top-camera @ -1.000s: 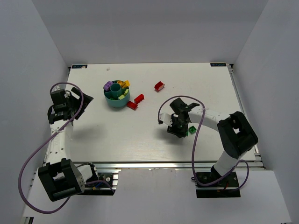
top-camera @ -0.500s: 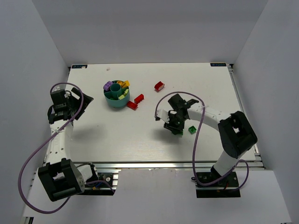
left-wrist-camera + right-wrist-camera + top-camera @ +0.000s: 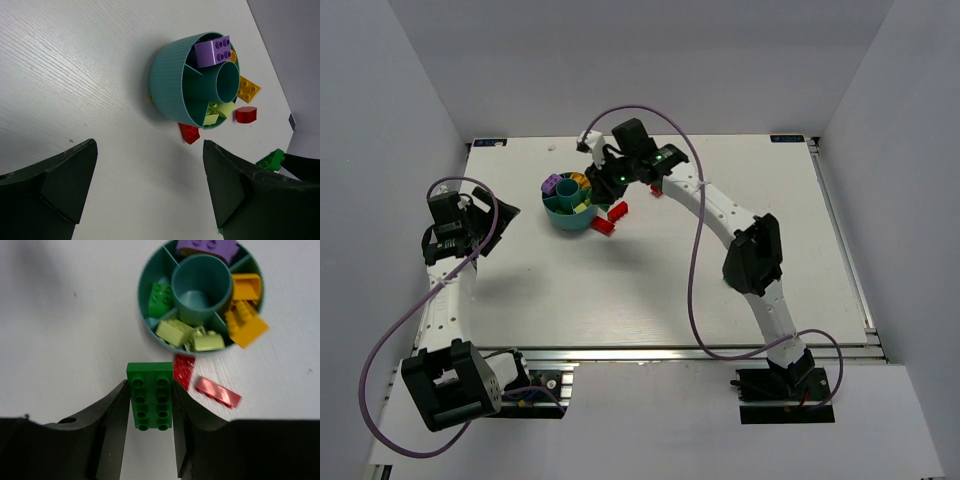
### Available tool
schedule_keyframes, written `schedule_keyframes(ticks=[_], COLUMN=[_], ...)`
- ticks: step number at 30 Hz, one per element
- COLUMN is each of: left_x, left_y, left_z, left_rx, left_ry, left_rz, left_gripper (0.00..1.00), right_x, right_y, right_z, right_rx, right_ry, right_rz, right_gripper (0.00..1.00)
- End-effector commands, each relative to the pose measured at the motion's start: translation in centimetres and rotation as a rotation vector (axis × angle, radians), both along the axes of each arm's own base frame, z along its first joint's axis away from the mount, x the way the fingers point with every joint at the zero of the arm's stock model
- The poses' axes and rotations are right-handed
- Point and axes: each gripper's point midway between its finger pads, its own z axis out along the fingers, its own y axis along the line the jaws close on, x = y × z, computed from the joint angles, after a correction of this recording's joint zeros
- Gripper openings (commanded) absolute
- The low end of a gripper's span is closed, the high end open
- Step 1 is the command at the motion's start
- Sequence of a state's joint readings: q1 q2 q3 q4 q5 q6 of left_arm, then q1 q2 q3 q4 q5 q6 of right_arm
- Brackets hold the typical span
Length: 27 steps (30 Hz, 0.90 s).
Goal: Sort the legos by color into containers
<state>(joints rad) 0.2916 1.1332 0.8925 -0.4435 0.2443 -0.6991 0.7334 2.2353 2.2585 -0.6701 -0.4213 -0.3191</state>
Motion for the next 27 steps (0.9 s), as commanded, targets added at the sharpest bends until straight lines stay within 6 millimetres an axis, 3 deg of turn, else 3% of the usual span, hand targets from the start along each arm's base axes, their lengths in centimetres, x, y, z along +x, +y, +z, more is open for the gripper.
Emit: schedule_keyframes(ticks=[1,5,9,13,19,27], left_x=[-0.2,-0.6,-0.9,-1.1,-1.3,-1.3], left_y=[-0.2,-0.3,-0.4,-0.5,-0.6,-0.7], left_z=[0.9,0.6,0.3,-0.2,-0.1,-0.2], left_rx=[-0.008,-0.008,-0.01,-0.013,-0.014,-0.015], left_ry=[-0.035,-0.024,-0.02,-0.009,-0.015,-0.015], left_rz=[0.004,0.003,0.002,0.0,0.0,-0.003], left_gripper=[0.95,0.95,0.95,0.95,0.95,0.95], right_x=[-3.5,-4.2,-2.3,-1.3,-1.4,-2.1], right_y=[4.8,6.8,7.8,8.0,8.2,8.9], right_z=[2.2,1.3,0.7,-0.3,-1.3,-0.5], right_rx=[0.1,0.142,0.175,0.175,0.168,0.182], right_ry=[0.089,0.101,0.114,0.098,0.101,0.072], right_rz=[-0.02,-0.074,-0.177,-0.217,-0.22,-0.197], right_gripper=[0.0,0.0,0.0,0.0,0.0,0.0])
